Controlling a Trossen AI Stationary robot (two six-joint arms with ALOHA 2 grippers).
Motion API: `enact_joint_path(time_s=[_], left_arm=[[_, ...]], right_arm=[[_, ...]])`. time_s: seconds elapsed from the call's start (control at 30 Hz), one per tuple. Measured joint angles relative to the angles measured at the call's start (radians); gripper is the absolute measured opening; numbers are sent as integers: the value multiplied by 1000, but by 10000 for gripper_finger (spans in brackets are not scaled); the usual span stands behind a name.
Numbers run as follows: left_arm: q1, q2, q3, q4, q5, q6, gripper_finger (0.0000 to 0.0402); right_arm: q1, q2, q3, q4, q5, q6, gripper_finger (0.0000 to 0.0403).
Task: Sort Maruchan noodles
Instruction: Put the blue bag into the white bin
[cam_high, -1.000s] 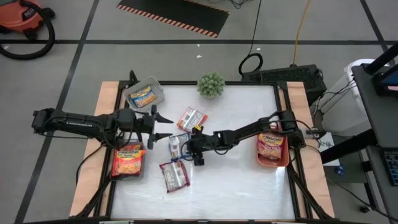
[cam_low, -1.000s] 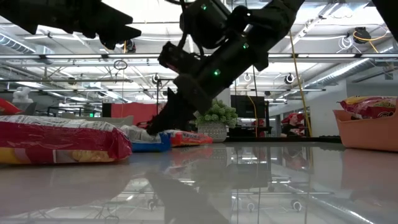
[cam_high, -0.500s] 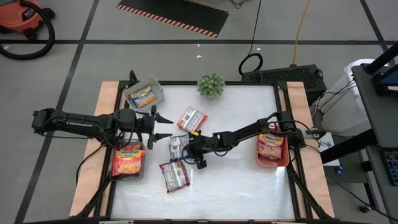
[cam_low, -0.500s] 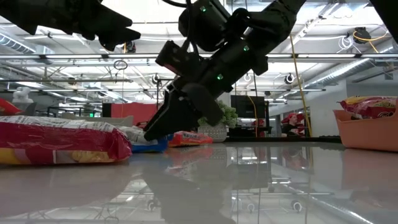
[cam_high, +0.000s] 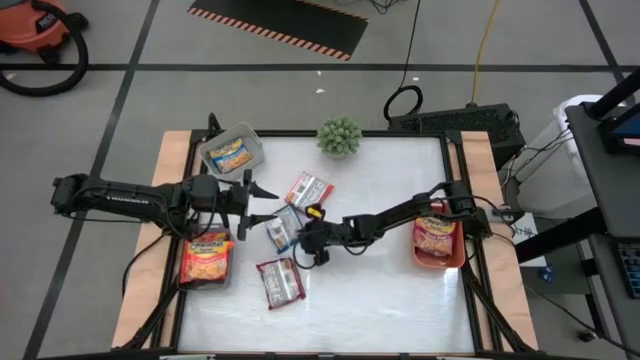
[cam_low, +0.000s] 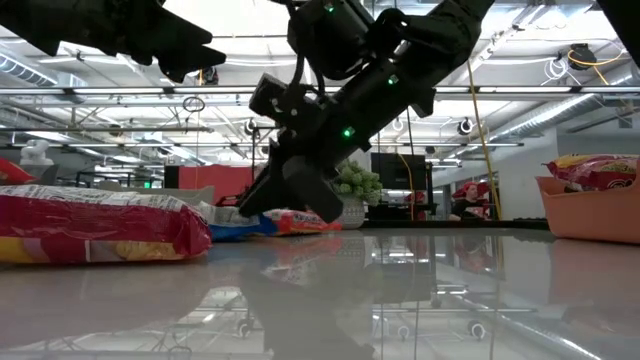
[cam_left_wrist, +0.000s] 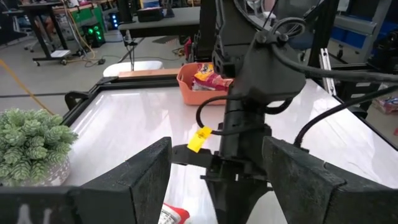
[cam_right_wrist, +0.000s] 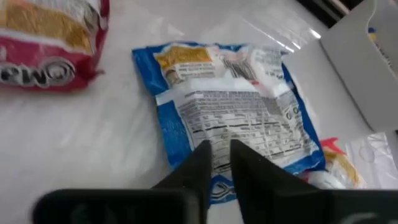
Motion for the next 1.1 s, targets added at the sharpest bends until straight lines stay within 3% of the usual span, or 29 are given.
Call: enact_joint_path(time_s=[0.13,0.33,0.4,0.5,0.87,1.1], left_arm=[[0,0,0,0,0,0,253],[0,0,0,-3,0,0,253],[0,0,0,-4,0,0,253],[0,0,0,-15,0,0,253],[1,0,0,-10,-10,2,253],[2,0,0,-7,-25,1,253]], right_arm=[[2,0,0,26,-1,-5,6],[2,-16,0,10,24,44,10],[1,-41,0,-22,-15,91,14],[-6,-86,1,-114,-108,149,33],[-23,-84,0,-206,-97,411,152],[-49,-62,2,-210,-140,493,173]])
